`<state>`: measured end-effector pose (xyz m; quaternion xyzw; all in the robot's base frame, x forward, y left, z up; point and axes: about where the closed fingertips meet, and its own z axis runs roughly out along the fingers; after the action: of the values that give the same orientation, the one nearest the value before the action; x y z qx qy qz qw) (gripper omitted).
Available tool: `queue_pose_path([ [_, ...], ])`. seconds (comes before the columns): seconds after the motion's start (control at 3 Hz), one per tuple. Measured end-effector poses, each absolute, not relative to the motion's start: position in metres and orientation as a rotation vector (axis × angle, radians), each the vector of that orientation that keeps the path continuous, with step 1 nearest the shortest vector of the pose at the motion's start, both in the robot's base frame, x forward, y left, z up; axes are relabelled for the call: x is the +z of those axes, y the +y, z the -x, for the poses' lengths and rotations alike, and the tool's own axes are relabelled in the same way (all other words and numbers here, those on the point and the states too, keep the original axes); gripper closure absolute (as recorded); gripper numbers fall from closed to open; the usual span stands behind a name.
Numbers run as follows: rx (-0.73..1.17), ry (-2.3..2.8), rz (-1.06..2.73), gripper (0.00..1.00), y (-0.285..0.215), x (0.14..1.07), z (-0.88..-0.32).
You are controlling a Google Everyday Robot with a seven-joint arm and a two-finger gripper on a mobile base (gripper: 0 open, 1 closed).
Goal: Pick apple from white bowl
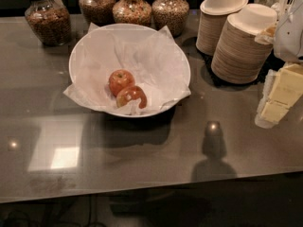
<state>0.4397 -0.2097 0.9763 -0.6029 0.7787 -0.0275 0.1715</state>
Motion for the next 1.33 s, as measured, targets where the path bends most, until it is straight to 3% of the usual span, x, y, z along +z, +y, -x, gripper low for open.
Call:
queue_pose_path([
  [0.67,-0.068,2.125,1.696,0.00,-0.184,0.981,-0.458],
  [1.33,0.035,1.906,1.769,0.00,-0.106,0.994,-0.488],
])
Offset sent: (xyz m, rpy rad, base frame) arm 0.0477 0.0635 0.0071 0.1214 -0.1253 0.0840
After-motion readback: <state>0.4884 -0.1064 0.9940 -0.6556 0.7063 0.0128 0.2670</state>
